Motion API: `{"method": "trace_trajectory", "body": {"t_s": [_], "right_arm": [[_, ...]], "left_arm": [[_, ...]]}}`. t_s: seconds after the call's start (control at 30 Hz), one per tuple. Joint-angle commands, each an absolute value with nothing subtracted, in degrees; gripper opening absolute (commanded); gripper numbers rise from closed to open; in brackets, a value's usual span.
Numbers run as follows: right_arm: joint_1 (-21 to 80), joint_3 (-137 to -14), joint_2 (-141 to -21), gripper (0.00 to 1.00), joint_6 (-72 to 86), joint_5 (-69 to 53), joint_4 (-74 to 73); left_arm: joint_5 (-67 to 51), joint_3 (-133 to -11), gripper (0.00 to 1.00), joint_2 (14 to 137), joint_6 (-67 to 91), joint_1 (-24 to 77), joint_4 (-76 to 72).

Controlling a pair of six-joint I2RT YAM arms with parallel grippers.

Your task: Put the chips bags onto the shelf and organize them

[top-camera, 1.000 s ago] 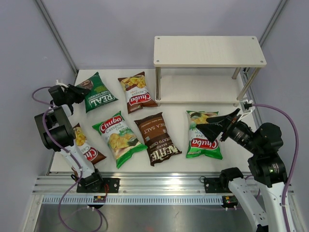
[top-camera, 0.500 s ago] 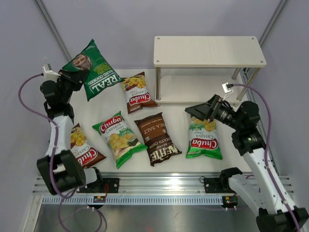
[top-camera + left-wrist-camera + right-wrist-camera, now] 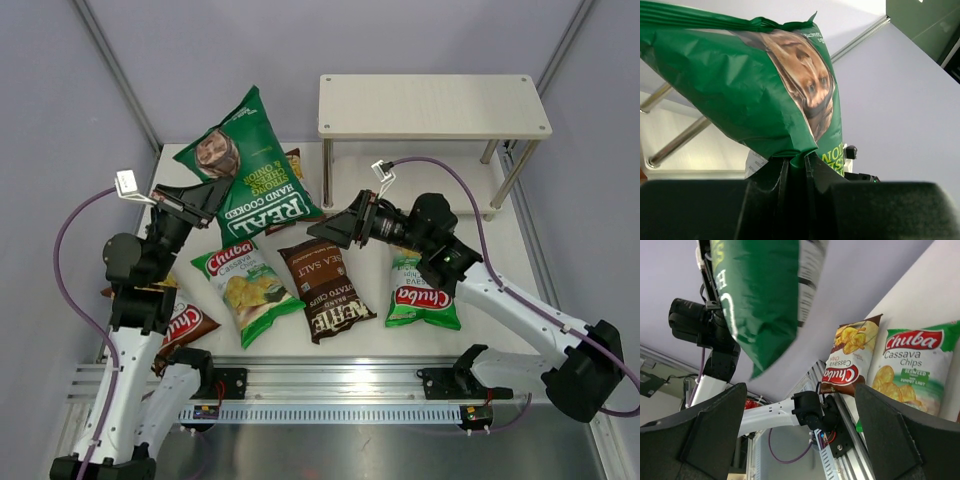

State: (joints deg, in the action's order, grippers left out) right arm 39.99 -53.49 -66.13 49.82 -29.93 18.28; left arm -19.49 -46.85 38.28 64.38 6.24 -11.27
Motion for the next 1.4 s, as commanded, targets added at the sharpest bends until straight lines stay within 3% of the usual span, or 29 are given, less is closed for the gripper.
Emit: {"method": "trace_trajectory", "body": {"t_s": [0.0,0.47,0.53,0.67,0.73,0.8,0.87,0.93,1.0,1.03,1.1,1.23,1.37], "right_arm": [[43.1,-57.1,-67.6,0.96,45.6,-25.1,27.3],[45.4,-60.0,-69.6,0.94,40.4,-13.2,21.9],[45.4,-59.9,-69.5,0.87,39.8,-13.4,22.3],[45.4,-58.5,-68.7,0.62,38.8,-14.5,24.3],[45.4,-57.9,-68.0,0.44,37.4,-16.7,25.7],[45.4,-58.0,-67.8,0.33,35.4,-18.4,26.4],[45.4,-59.2,-67.4,0.24,34.0,-20.6,25.0],[45.4,-60.0,-67.2,0.22,32.5,-20.9,23.6],[45.4,-60.6,-66.6,0.19,31.6,-20.0,22.2],[45.4,-60.8,-66.5,0.18,31.1,-19.1,21.6],[44.8,-62.3,-66.4,0.16,29.7,-18.3,18.8],[40.4,-67.9,-67.5,0.15,30.5,-19.9,13.2],[33.8,-73.9,-68.8,0.14,31.8,-23.6,9.3]], "left_arm": [[-14.3,-46.9,0.0,38.2,66.8,9.6,-13.2],[-12.5,-45.7,0.0,42.8,66.6,24.1,-21.0],[-13.5,-45.2,0.0,43.6,67.1,24.8,-22.3],[-13.7,-46.1,0.05,43.9,65.7,24.9,-21.2],[-13.8,-46.9,0.1,43.9,63.5,24.9,-19.4],[-13.8,-48.0,0.16,43.9,60.8,24.9,-18.6],[-13.0,-48.5,0.31,43.3,59.2,24.9,-17.0],[-11.3,-48.2,0.51,42.5,57.8,24.9,-15.8],[-9.1,-47.9,0.6,41.3,56.0,24.8,-14.7],[-6.9,-48.7,0.79,40.8,55.0,24.8,-13.4],[-3.4,-50.7,0.97,39.7,51.9,24.8,-5.8],[9.5,-60.3,0.99,38.7,44.9,24.5,10.4],[15.2,-64.7,0.99,37.8,38.2,24.3,20.2]]}}
